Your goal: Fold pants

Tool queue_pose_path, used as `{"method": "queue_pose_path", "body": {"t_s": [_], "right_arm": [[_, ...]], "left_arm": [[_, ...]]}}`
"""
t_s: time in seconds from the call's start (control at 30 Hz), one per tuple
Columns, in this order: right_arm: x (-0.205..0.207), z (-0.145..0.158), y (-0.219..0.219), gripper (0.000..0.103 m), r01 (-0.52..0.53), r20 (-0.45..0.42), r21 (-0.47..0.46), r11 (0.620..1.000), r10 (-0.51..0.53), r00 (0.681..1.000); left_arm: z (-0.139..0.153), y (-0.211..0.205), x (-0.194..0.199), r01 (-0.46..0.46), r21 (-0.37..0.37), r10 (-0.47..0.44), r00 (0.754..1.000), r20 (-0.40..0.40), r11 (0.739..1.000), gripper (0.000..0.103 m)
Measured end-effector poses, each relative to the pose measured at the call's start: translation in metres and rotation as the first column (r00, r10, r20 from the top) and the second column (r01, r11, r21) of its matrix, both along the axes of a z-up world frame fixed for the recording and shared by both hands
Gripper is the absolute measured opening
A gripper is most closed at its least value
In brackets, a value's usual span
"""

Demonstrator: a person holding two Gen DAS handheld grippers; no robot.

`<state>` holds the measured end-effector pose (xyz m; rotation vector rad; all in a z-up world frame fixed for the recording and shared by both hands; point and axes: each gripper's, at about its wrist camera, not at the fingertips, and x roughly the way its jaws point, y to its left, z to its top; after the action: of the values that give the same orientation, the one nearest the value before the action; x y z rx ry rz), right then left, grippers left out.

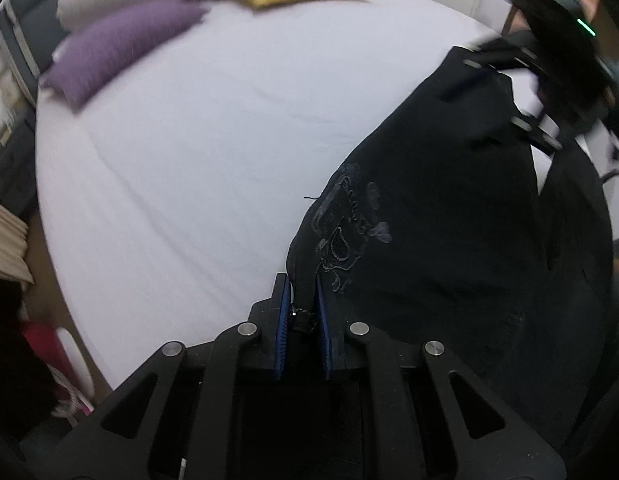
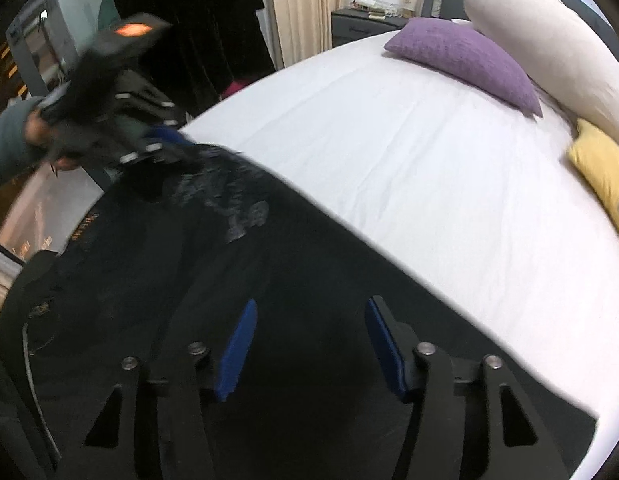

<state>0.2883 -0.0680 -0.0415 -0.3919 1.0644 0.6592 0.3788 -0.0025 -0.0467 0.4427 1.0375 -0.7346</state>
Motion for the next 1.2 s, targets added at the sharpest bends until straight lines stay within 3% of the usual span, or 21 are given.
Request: {"method": "queue_pose_path", "body": {"t_s": [0.1, 0.23, 0.43, 0.5, 0.63, 0.73, 0.8, 0.9, 1.03, 1.2], "right_arm": [[0.023, -0.001, 0.009, 0.058, -0.03, 0.016, -0.052, 0.998, 0.031, 0.999], [0.037, -0.008, 0.018, 0.057, -0.091, -0.002, -0.098, 0.991, 0.091, 0.996], [0.052, -0.027, 0.037, 0.056, -0.179, -0.073, -0.181, 0.967, 0.168, 0.983], [0.058, -0.03, 0.041, 0.047, -0.181, -0.091, -0.188, 0.965, 0.167, 0.982], [0.063, -0.035, 0.04, 0.045, -0.183, -0.118, -0.204, 0.962, 0.161, 0.98], [0.069, -0.041, 0.035, 0.042, -0.164, -0.149, -0.213, 0.963, 0.134, 0.98], [0.071, -0.043, 0.031, 0.027, -0.154, -0.17, -0.206, 0.966, 0.12, 0.978], [0.073, -0.045, 0.027, 0.014, -0.142, -0.181, -0.217, 0.966, 0.104, 0.978], [0.073, -0.04, 0.018, 0.011, -0.053, -0.181, -0.176, 0.983, 0.02, 0.983], [0.061, -0.031, 0.002, 0.008, 0.099, -0.196, -0.05, 0.994, -0.107, 0.975]], "left_arm": [[0.006, -0.004, -0.022, 0.021, 0.043, -0.026, 0.994, 0.107, 0.999, 0.012], [0.002, -0.014, -0.033, 0.033, 0.067, -0.044, 0.985, 0.167, 0.997, 0.012], [0.002, -0.012, -0.062, 0.028, 0.049, -0.036, 0.985, 0.17, 0.998, 0.012], [0.001, -0.009, -0.063, 0.028, 0.049, -0.036, 0.985, 0.168, 0.998, 0.012], [0.0, -0.003, -0.081, 0.027, 0.045, -0.035, 0.985, 0.168, 0.999, 0.012], [0.0, -0.003, -0.081, 0.026, 0.042, -0.033, 0.986, 0.166, 0.999, 0.012], [0.0, -0.003, -0.081, 0.027, 0.043, -0.034, 0.985, 0.167, 0.999, 0.012], [0.0, -0.004, -0.082, 0.025, 0.044, -0.032, 0.985, 0.168, 0.999, 0.012], [0.0, -0.005, -0.084, 0.019, 0.036, -0.025, 0.985, 0.17, 0.999, 0.012], [0.002, -0.007, -0.096, 0.017, 0.03, -0.022, 0.985, 0.171, 0.999, 0.012]]}}
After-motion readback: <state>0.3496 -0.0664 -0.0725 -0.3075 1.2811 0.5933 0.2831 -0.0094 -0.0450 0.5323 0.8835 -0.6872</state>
